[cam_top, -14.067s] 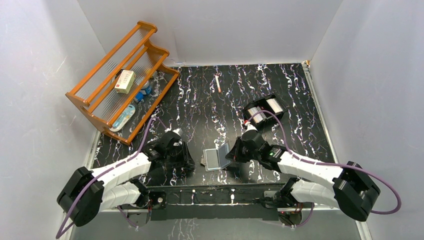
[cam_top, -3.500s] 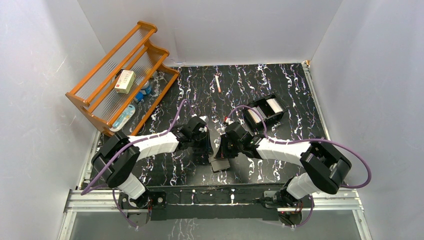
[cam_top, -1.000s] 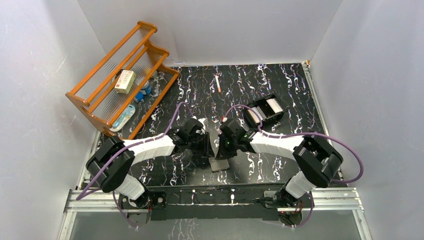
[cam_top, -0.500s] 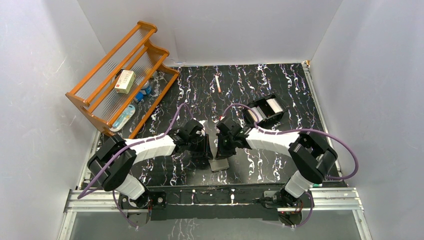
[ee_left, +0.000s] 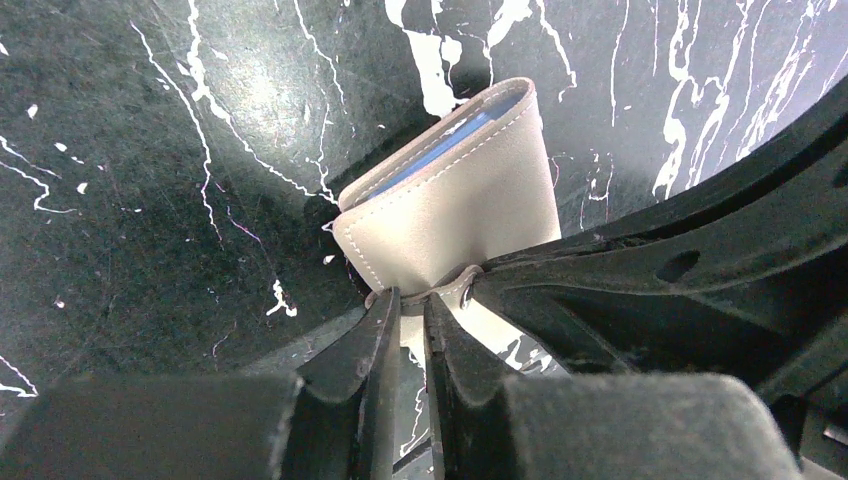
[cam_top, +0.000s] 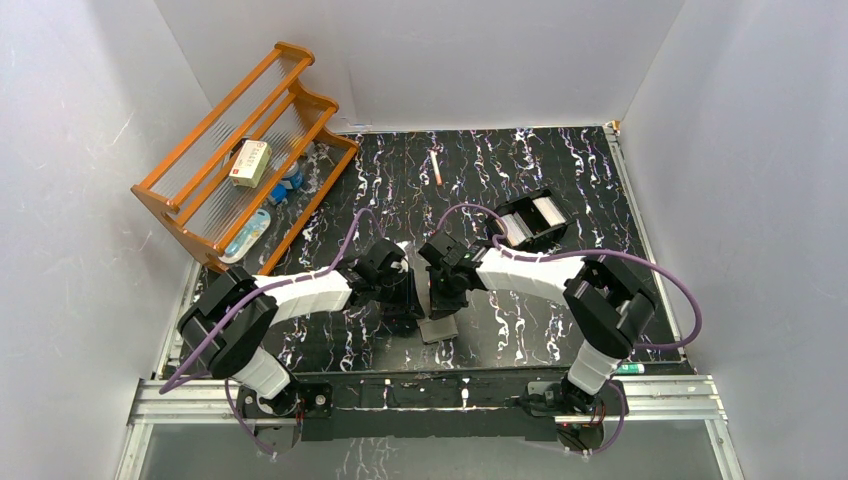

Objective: Put the credit cards into the card holder
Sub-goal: Close the card holder at the center of the board.

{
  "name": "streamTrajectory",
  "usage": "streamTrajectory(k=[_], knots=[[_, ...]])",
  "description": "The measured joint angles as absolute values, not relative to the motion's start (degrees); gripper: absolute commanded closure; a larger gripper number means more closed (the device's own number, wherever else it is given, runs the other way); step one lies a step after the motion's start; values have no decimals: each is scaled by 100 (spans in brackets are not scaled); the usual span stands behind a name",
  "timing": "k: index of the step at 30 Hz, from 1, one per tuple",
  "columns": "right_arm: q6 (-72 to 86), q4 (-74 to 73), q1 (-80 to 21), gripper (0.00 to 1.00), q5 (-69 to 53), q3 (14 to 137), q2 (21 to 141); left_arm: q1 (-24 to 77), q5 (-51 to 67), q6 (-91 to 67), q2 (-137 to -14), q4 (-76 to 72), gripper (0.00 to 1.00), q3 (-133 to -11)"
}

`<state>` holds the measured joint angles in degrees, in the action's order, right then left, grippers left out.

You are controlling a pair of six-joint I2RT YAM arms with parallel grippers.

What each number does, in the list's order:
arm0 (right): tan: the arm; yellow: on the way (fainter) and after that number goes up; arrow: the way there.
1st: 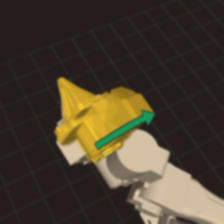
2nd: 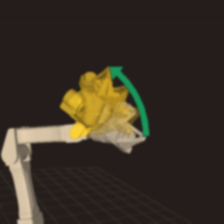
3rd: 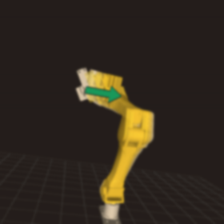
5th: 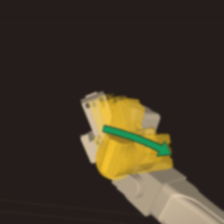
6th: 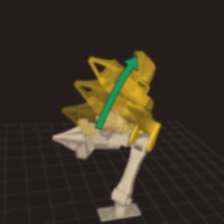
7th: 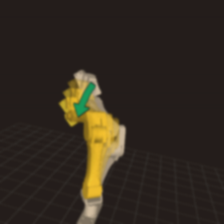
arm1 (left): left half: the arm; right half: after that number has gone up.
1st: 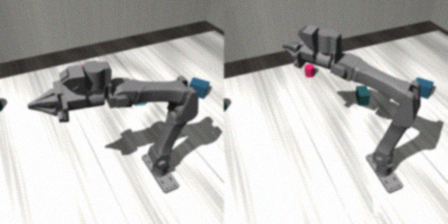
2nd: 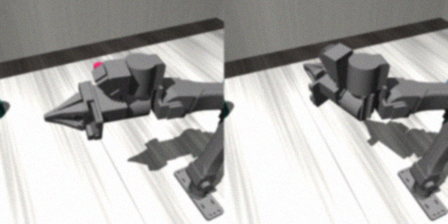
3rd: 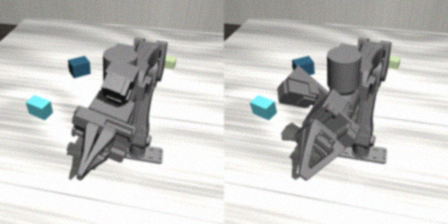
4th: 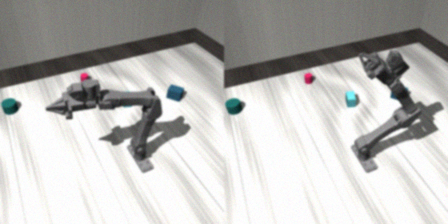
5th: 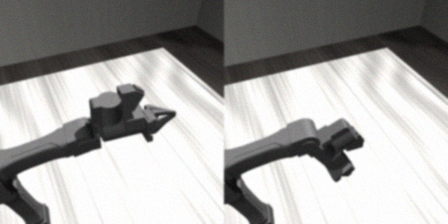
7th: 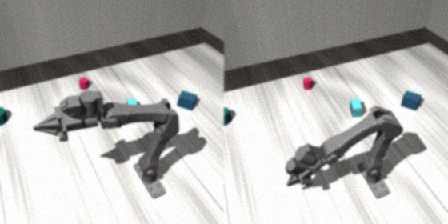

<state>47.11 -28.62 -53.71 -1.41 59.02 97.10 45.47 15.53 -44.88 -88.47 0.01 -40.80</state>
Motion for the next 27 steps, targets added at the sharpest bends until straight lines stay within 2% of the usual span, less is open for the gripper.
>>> streamTrajectory(k=[10, 27], knots=[[4829, -3013, -5382, 100, -82, 6012, 9821, 4504, 1614, -4543, -8864, -172, 90, -3983], [4995, -3227, -5487, 77, 620, 5822, 9240, 4558, 1894, -4604, -9179, -489, 87, -4108]])
